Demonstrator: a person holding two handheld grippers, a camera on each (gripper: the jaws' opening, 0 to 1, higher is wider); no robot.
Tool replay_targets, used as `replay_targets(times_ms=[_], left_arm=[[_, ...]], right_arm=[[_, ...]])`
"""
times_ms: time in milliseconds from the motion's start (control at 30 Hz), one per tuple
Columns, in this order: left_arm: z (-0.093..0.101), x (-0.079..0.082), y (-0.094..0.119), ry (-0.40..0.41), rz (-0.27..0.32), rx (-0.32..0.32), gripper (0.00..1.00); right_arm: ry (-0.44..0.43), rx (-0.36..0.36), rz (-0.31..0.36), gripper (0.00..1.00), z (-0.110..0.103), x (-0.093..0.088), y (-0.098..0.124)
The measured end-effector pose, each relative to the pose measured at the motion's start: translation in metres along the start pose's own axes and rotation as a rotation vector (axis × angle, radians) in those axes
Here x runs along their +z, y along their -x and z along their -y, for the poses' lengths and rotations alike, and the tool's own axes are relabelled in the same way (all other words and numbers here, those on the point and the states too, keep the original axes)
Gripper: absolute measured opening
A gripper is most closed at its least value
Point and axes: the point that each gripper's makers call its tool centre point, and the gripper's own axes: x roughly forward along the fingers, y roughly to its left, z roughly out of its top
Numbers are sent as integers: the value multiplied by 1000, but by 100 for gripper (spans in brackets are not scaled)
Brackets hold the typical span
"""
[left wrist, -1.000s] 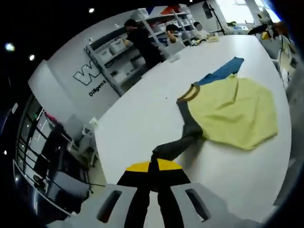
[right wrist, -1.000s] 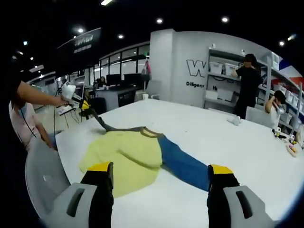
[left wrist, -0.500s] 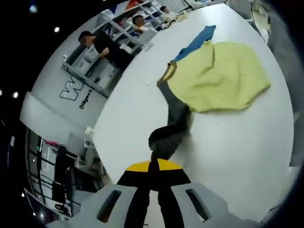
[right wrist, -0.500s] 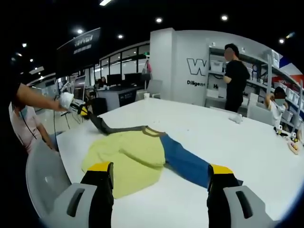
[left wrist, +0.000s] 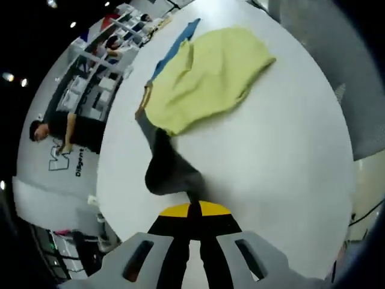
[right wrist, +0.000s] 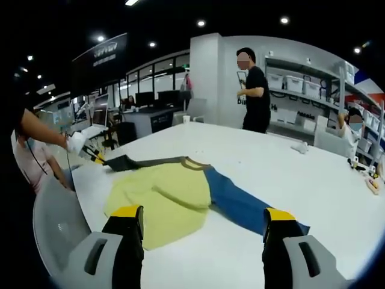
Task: Fold the garment on the visible template until the final outline fits inside the template.
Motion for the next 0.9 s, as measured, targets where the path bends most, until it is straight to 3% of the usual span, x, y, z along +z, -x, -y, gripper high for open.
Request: replay_targets(times_ms=[33, 233, 333, 467, 567, 700, 800, 900], left_arm=[[5, -5, -7, -25, 10, -15, 3], [14, -2, -10, 30, 31, -33, 3], [28, 0, -13, 26, 43, -78, 7], [42, 6, -14, 124, 66, -123, 16], [49, 11, -15, 276, 87, -156, 30], [41, 6, -19, 547, 82, -131, 39], [29, 2, -23, 725, 94, -89, 41], [25, -3, -27, 808, 75, -72, 39]], right_arm=[[0, 1, 0, 79, -1, 0, 0], [-1, 4, -4, 79, -4, -1, -1], [-2, 4, -10, 79, -5, -3, 1], [-10, 1, -10, 79, -3, -5, 3], [-11, 0, -15, 79, -2, -8, 3], [-19, 0, -14, 79, -1, -10, 3], [-21, 3, -18, 79, -3, -12, 3], [-23, 4, -22, 79, -3, -14, 3]])
